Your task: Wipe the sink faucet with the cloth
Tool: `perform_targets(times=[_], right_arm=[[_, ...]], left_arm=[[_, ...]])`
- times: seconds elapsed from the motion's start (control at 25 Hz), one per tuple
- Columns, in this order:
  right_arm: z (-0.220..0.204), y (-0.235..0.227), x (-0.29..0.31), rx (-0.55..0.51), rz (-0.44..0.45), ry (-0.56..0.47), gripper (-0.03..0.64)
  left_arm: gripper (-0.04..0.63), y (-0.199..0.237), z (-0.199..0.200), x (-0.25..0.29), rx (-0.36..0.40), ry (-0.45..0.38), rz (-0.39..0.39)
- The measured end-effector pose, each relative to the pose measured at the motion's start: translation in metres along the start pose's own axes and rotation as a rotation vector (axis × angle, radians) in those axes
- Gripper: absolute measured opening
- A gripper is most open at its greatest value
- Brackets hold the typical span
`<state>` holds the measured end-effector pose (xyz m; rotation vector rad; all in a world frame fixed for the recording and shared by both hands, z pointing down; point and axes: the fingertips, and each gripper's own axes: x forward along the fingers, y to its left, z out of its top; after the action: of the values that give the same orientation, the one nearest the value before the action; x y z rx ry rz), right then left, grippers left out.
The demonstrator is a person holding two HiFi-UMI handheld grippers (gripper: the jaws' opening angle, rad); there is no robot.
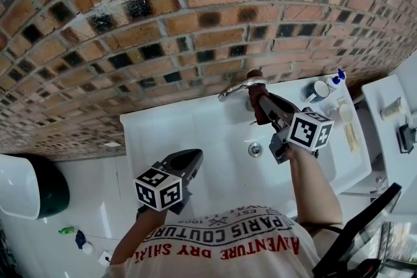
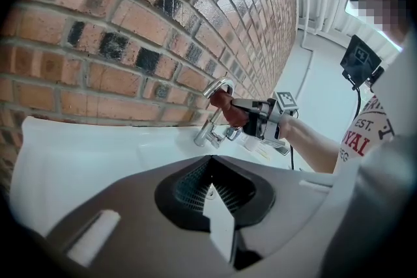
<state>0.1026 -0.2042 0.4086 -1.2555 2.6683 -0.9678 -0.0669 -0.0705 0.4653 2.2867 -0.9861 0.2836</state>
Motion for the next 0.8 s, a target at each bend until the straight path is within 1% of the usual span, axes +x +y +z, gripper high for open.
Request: perform_targets(times=[0.2,0.4,0.6,0.8], right_arm=[[0.007,0.022,0.004,-0.04,0.035,-0.012,0.07],[0.008,0.046,0.011,-0.079,0.076,0.001,0.069],[-0.005,0.063,0.02,-0.109,0.106,0.029,0.067],[-0.024,0.066,0.029,-0.121,0.119,0.075,0.066]], left_arm=[[0.005,-0.001,0.0,-0.001,0.002,-0.006,-0.004],[0.006,-0.003,0.003,-0.004,0.008,-0.011,-0.006],[0.005,-0.006,0.005,-0.004,0.029,-0.018,-0.009],[0.005,-0.005,0.004,-0.002,0.024,-0.015,-0.011]])
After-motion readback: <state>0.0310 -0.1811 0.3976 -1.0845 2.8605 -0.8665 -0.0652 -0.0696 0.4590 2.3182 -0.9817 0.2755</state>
